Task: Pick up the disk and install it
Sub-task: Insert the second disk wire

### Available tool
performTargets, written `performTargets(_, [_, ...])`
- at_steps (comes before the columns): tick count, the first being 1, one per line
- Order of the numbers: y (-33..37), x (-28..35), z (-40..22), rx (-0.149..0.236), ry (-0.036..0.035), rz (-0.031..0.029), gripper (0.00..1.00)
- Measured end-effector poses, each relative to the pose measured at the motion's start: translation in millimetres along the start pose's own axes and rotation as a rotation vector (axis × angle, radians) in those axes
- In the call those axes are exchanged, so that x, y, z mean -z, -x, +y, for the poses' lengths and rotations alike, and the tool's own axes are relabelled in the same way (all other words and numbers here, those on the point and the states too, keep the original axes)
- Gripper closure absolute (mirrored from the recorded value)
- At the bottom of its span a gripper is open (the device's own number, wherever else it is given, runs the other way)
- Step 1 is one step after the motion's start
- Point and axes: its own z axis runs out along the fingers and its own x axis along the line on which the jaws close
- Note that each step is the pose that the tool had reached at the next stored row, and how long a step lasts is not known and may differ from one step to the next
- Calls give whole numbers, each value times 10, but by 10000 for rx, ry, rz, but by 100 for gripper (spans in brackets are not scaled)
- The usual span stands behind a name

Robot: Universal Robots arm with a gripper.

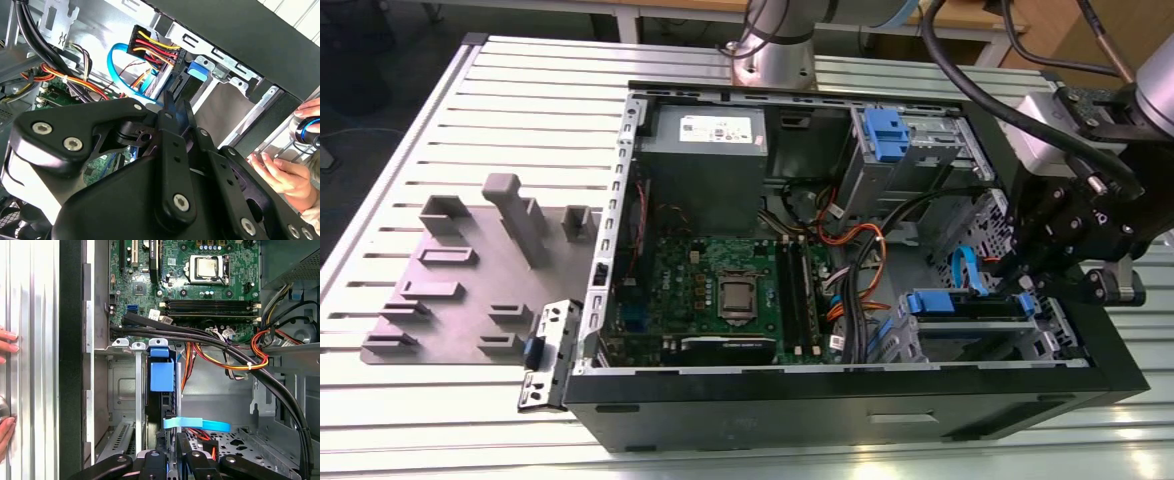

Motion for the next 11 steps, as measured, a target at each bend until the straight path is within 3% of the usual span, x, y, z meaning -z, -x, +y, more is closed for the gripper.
performTargets(11, [2, -63, -34, -1, 37, 0, 77])
